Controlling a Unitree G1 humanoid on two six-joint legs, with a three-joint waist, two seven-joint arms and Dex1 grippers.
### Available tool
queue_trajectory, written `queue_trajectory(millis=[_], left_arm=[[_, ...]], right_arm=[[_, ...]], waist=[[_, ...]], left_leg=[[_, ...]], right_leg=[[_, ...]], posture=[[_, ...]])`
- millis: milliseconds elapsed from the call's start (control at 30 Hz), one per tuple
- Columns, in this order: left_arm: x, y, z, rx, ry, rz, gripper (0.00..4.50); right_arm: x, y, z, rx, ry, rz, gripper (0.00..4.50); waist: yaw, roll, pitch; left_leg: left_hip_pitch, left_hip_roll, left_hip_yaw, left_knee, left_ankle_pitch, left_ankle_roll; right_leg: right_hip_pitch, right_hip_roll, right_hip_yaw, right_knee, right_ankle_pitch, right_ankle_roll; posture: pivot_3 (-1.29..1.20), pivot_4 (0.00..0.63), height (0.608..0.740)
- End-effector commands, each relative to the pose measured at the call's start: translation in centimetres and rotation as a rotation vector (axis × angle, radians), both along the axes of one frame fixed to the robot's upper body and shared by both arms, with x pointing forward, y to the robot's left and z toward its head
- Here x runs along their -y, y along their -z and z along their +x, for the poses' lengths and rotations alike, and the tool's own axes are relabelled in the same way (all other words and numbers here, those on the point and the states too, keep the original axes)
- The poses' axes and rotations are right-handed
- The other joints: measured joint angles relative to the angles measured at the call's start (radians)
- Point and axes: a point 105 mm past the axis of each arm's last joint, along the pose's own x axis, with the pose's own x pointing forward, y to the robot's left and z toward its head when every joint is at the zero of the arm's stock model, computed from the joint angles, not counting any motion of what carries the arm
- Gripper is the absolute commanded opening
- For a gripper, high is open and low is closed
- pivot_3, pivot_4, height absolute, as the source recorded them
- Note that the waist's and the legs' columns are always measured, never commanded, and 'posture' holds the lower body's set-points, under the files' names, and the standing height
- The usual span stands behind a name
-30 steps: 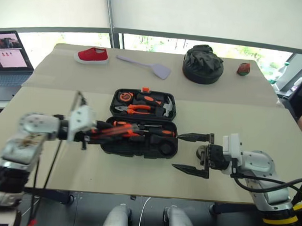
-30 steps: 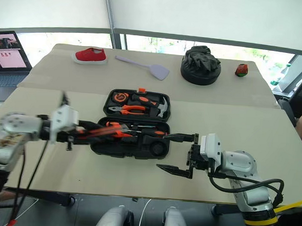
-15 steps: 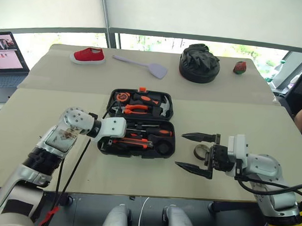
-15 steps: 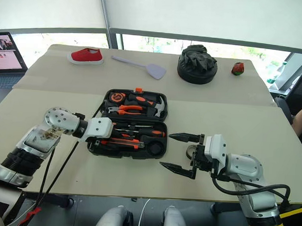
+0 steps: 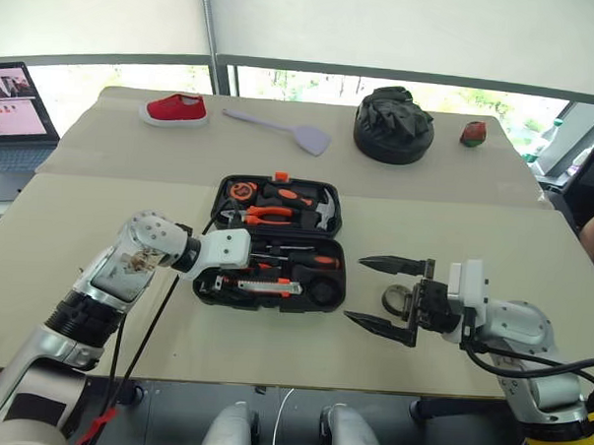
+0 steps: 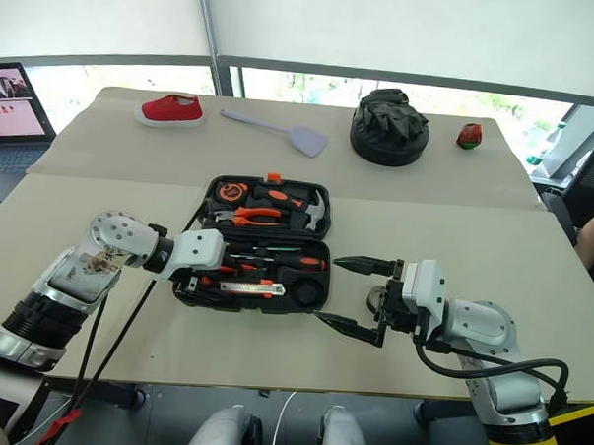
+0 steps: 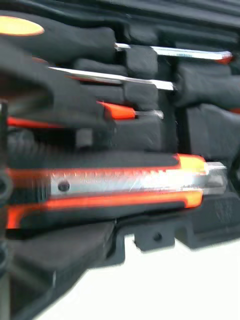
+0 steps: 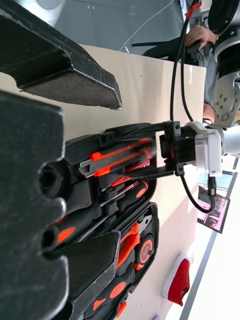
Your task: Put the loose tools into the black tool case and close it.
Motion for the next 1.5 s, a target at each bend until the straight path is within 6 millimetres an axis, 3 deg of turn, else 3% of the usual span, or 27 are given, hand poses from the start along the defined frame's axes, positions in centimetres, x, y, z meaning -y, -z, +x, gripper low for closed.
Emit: queue_trajectory(millis=[33,233,333,367,400,600,667,900,1200,1367,1500], left_arm=[[1.1,-1.8,-0.6,0.034,0.065,-0.119,4.17],[0.8,-4.3,-0.1,0.114,0.055,-0.249,4.17],[0.4,-4.1,-0.1,0.134,0.050,-0.262,3.49],[0.3,-3.9,-0.1,0.135,0.052,-0.264,3.00],[0.3,-3.6,-0.2,0.130,0.054,-0.263,2.82],[0.5,-0.8,-0.5,0.099,0.026,-0.259,0.58],[0.3,0.1,-0.3,0.087,-0.008,-0.248,0.03],[0.1,3.2,-0.6,0.006,-0.072,-0.196,0.03],[0.2,7.7,-1.1,-0.076,-0.124,-0.007,0.03],[1.2,7.2,-1.0,-0.044,-0.124,-0.071,0.03],[1.3,4.2,-0.7,0.027,-0.125,-0.246,0.03]], right_arm=[[0.0,-0.5,0.0,0.013,-0.003,0.018,4.50],[0.0,-0.3,0.1,0.002,0.001,0.025,4.50],[-0.1,-0.1,0.1,-0.001,0.003,0.031,4.50],[-0.1,-0.1,0.2,-0.002,0.005,0.035,4.50],[-0.2,-0.1,0.2,-0.002,0.006,0.037,4.50],[-0.3,-0.1,0.2,-0.006,0.010,0.045,4.50],[-0.3,-0.1,0.2,-0.008,0.009,0.047,4.50],[-0.4,-0.1,-0.1,-0.016,0.004,0.044,4.50],[-0.5,-0.2,0.0,-0.014,0.008,0.044,4.50],[-0.6,-0.3,0.0,-0.011,0.016,0.049,4.50],[1.1,-0.5,0.2,0.000,0.088,0.033,4.50]], waist=[[0.000,0.000,0.000],[0.001,0.000,0.000],[0.001,0.000,0.000],[0.002,0.000,0.000],[0.002,0.000,0.000],[0.002,0.000,0.000],[0.002,0.000,0.000],[0.003,0.000,0.000],[0.007,0.006,-0.011],[0.010,0.013,-0.016],[0.010,0.014,-0.016]], left_leg=[[0.000,0.000,0.000,0.000,0.000,0.000],[0.000,0.000,0.000,0.001,0.000,0.000],[0.000,0.000,0.000,0.001,0.000,0.000],[0.000,0.000,0.000,0.001,0.000,0.000],[0.000,0.000,0.000,0.001,0.000,0.000],[0.000,0.000,0.000,0.001,0.000,0.000],[0.000,0.000,0.000,0.001,0.000,0.000],[0.001,0.000,0.000,0.001,0.000,0.000],[0.006,0.000,0.000,0.001,0.000,0.000],[0.021,0.000,0.000,-0.001,-0.002,0.002],[0.020,0.000,0.000,-0.001,-0.002,0.003]], right_leg=[[0.000,0.000,0.000,0.000,0.000,0.000],[0.000,-0.001,0.000,0.001,0.000,0.000],[0.000,-0.001,0.000,0.001,0.000,0.000],[0.000,0.000,0.000,0.001,0.000,0.000],[0.000,-0.001,0.000,0.001,0.000,0.000],[0.000,-0.001,0.000,0.001,0.000,0.000],[0.000,-0.001,0.000,0.001,0.000,0.000],[0.002,-0.001,0.000,0.001,0.000,0.000],[0.006,-0.002,0.000,0.001,0.000,0.000],[0.022,-0.003,0.000,-0.002,-0.003,0.003],[0.021,-0.004,0.001,-0.002,-0.006,0.009]], posture=[[0.00,0.150,0.740],[0.00,0.150,0.740],[0.00,0.150,0.740],[0.00,0.150,0.740],[0.00,0.150,0.740],[0.00,0.150,0.740],[0.00,0.150,0.740],[0.00,0.150,0.740],[0.00,0.150,0.740],[0.00,0.150,0.740],[0.00,0.150,0.740]])
